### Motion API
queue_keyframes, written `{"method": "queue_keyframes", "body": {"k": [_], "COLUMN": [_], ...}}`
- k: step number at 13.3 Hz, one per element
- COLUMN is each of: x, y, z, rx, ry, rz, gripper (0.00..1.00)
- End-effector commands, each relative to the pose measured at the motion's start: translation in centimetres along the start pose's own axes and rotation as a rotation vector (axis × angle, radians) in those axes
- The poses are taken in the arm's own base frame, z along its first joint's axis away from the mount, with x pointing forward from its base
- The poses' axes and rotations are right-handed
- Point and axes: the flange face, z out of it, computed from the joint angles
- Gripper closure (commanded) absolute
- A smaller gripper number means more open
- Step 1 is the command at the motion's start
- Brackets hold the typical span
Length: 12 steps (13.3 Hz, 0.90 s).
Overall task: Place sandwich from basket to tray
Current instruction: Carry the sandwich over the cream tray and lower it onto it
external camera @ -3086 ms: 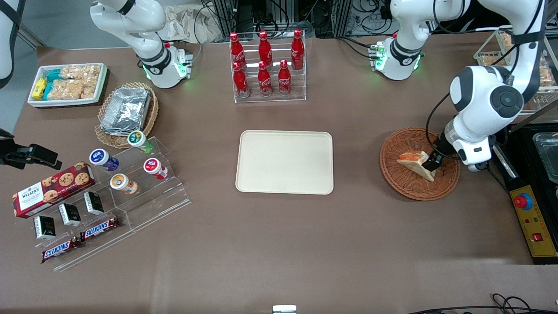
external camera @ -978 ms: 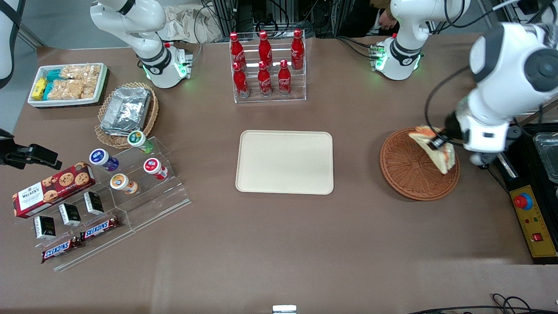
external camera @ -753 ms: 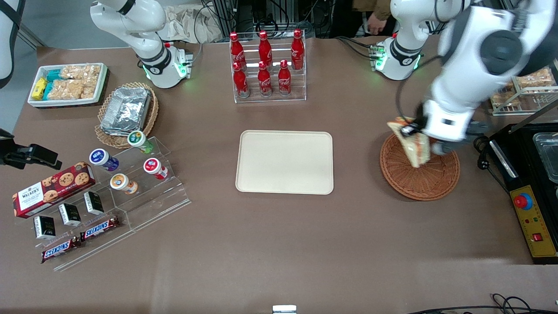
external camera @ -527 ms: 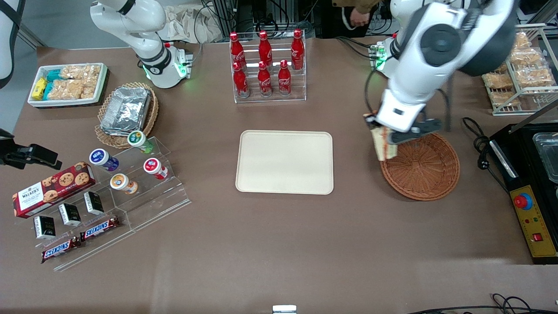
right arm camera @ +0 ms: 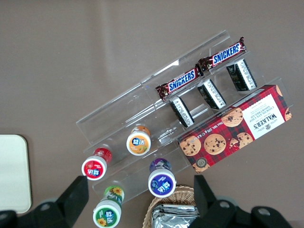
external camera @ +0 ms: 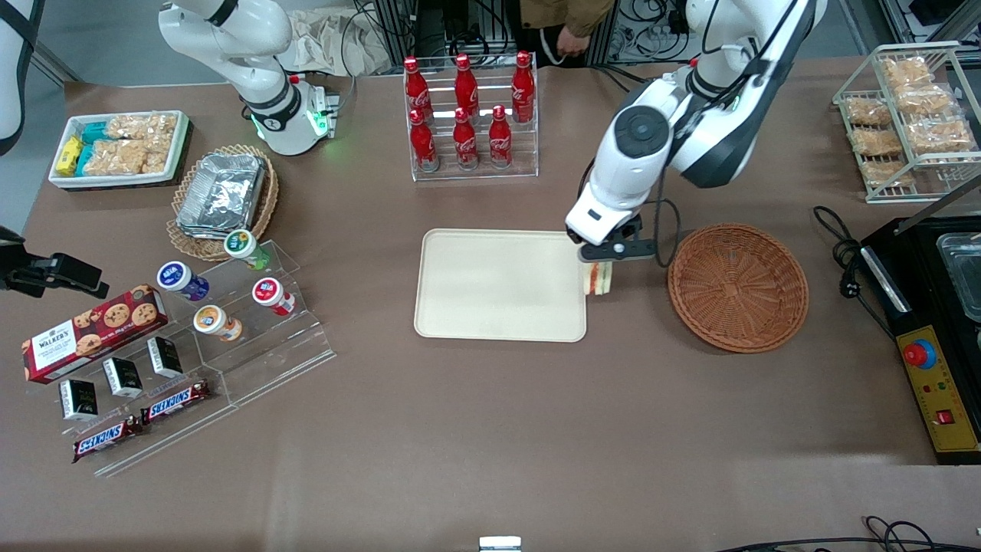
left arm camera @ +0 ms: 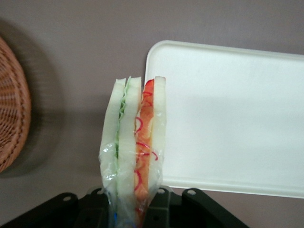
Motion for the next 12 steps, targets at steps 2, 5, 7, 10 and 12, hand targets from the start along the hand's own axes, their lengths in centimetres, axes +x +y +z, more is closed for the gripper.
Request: {"method": "queue_keyframes", "body": {"k": [2,5,7,10,12], "x": [-0.7,-1.2,-0.7,-1.1,-0.6], "y": [3.4,4.7,5.8,6.6,6.7], "z": [6.0,10.7,13.0,14.2,13.8], "rx": [0.034,0.062,0.076,0.098,0.092], "ry": [0.038,0.073,0.092,0.123,0.131], "rz": [0.031,0.057,0.052,0.054,0.044], "gripper": [1.0,1.0,1.0,0.41,0.0]}}
